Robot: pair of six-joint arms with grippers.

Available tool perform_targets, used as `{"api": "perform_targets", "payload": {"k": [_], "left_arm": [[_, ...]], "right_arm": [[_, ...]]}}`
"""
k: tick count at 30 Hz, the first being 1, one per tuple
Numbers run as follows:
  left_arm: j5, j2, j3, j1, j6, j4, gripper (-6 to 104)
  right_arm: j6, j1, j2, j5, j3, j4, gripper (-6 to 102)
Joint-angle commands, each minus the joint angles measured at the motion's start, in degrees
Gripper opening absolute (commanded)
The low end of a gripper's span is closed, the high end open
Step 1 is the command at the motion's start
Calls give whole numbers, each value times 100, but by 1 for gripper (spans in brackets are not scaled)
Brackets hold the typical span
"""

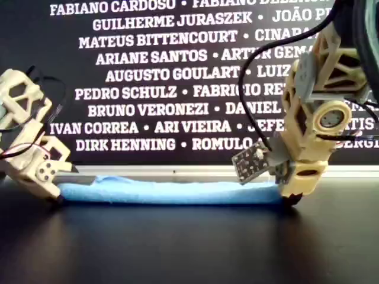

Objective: Fold a cloth

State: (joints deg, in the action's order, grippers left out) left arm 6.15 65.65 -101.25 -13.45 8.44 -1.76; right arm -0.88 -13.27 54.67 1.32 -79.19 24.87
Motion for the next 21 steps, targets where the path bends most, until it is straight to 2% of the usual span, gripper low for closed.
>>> {"api": "perform_targets", "payload": {"k": [1, 4, 5, 8, 10, 11, 14, 21], "left_arm": [[-18, 44, 167, -167, -35, -35, 59], [53, 62, 176, -158, -44, -53, 35], [70, 62, 176, -158, -123, -53, 28], [70, 62, 343, -167, -132, -53, 8], [79, 53, 439, -158, -132, -53, 0], [79, 53, 466, -149, -132, -53, -3], [79, 44, 439, -114, -132, -44, -1], [70, 88, 360, -149, -53, -44, -1]], "right_arm": [[-26, 9, 105, 18, 457, -9, 35], [-26, 79, 105, -70, 475, -105, 21], [-26, 79, 105, -70, 492, -105, 21], [62, 62, 105, -79, 536, -105, 20], [70, 18, 105, -26, 536, -105, 19], [70, 18, 105, -79, 536, -105, 19], [70, 18, 105, -79, 536, -105, 16], [62, 88, 123, -79, 545, -105, 0]]}}
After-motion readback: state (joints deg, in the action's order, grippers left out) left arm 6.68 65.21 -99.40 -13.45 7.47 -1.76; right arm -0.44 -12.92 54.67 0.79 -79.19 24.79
